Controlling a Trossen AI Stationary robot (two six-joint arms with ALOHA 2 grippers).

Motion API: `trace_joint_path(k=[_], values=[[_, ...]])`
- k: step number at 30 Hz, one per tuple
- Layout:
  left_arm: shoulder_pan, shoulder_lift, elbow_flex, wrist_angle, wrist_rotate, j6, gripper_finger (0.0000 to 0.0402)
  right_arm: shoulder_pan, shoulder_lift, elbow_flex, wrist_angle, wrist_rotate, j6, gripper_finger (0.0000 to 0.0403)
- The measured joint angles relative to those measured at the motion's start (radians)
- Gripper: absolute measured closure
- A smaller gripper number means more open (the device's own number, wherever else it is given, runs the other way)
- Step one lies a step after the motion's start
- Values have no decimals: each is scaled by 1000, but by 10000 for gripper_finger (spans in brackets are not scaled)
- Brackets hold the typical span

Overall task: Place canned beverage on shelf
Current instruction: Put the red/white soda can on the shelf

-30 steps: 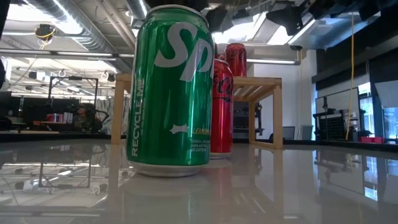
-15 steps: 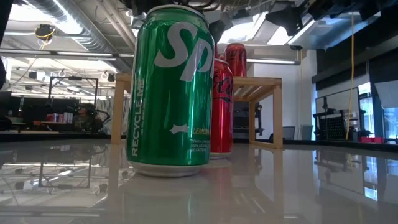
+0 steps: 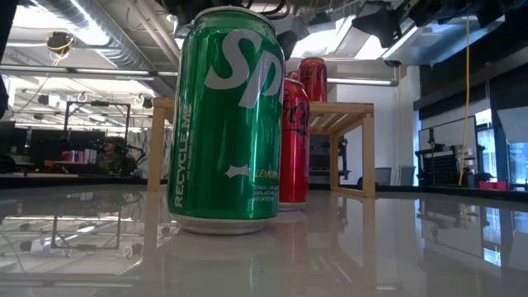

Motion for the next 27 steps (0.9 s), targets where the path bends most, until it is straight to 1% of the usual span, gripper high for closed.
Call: trace_joint_path(k=[4, 9, 14, 20, 25, 27], values=[[-12, 0, 0, 22, -2, 0, 401, 0, 0, 0, 0, 0, 0, 24], [-54, 0, 0, 114, -9, 0, 401, 0, 0, 0, 0, 0, 0, 24], [-104, 0, 7, 190, -104, 0, 401, 0, 0, 0, 0, 0, 0, 24], [-143, 1, 86, 186, -200, 42, 401, 0, 0, 0, -2, 0, 0, 24], [-135, 1, 182, 92, -201, 61, 401, 0, 0, 0, -2, 0, 0, 24], [-127, 0, 200, 58, -186, 51, 401, 0, 0, 0, -2, 0, 0, 24]])
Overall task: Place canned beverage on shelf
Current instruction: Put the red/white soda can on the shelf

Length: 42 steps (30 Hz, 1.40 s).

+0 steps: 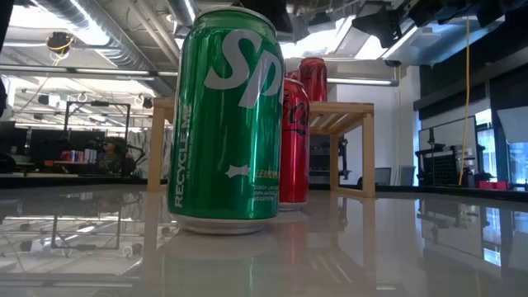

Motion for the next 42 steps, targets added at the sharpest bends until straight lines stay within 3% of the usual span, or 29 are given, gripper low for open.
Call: trace_joint_path(k=[14, 31, 42], values=[[7, 1, 1, -211, -13, -412, 402, 0, 0, 0, 0, 0, 0, 24], [20, 115, 1, -259, -27, -639, 401, 0, 0, 0, -11, 3, 1, 24], [67, 132, 0, -288, -28, -653, 401, 0, 0, 0, -25, 3, 0, 24]])
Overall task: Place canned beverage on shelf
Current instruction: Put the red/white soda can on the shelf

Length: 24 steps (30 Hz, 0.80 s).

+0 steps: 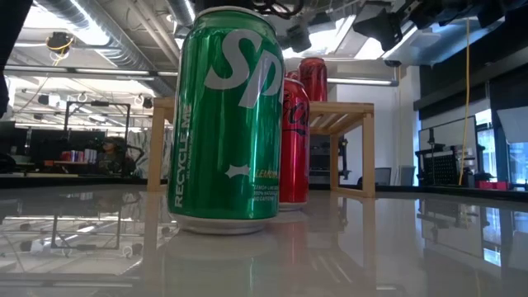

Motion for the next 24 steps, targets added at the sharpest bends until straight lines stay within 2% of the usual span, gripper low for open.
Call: trace_joint_path(k=[14, 19, 24], values=[[66, 0, 0, -2, 49, 0, 401, 0, 0, 0, 0, 0, 0, 24], [58, 0, 0, 2, 65, -1, 401, 0, 0, 0, 1, 0, 0, 24], [26, 0, 0, 3, 29, -20, 401, 0, 0, 0, 1, 0, 0, 24]])
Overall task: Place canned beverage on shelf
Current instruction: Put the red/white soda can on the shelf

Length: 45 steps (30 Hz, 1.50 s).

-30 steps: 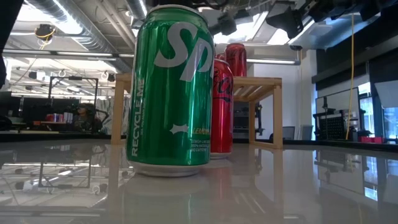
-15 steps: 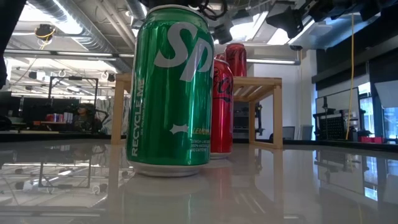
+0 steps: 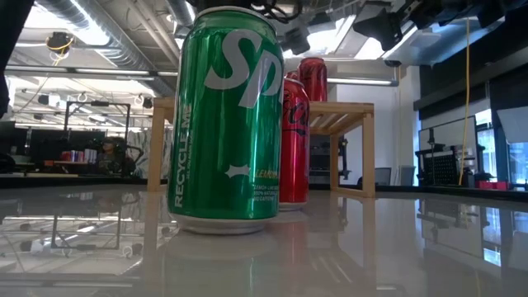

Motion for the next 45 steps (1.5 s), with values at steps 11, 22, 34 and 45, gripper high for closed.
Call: trace_joint_path(k=[11, 22, 34, 45], values=[[-16, 0, 0, 1, -54, -32, 401, 0, 0, 0, 0, 0, 0, 24], [33, 0, 0, 1, -54, -53, 401, 0, 0, 0, 1, 0, 0, 24], [77, 0, 0, 1, -54, -54, 401, 0, 0, 0, 2, 0, 0, 24], [76, 0, 0, 1, -30, -54, 401, 0, 0, 0, 2, 0, 0, 24]])
